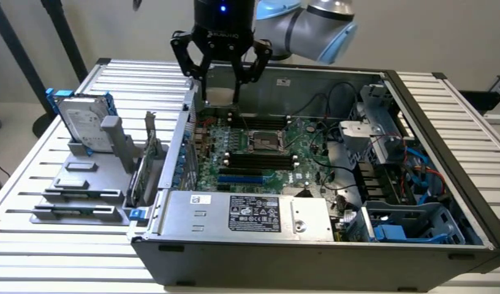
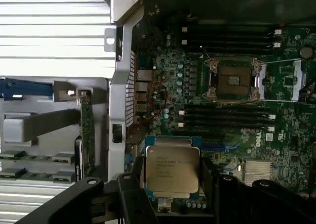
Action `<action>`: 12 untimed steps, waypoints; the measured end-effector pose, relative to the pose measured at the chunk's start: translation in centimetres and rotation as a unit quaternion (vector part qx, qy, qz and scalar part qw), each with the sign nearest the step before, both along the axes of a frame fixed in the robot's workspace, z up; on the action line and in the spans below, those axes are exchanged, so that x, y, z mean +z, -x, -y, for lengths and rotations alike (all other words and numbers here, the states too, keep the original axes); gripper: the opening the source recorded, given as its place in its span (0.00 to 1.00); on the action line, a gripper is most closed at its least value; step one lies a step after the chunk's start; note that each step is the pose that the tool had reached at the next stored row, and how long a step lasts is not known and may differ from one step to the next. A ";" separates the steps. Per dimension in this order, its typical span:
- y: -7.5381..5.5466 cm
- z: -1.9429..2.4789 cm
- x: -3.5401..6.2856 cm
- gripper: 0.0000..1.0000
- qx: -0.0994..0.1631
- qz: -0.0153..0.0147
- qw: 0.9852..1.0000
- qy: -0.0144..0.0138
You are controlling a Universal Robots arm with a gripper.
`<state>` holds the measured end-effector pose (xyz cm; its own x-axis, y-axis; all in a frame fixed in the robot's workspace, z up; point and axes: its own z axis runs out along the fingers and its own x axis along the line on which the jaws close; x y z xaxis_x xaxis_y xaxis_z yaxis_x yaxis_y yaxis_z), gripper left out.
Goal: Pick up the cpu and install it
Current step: 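Pick up the cpu and move it towards the insertion slot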
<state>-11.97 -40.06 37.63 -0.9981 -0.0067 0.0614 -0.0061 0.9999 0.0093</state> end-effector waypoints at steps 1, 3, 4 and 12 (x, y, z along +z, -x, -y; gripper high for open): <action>-0.4 -0.15 -0.17 0.55 0.000 0.000 1.000 0.000; -1.4 -0.49 -0.54 0.55 0.000 0.000 1.000 0.000; -1.8 -0.68 -0.73 0.55 0.000 0.000 1.000 0.000; -5.5 -2.46 -2.19 0.55 0.000 0.000 1.000 0.000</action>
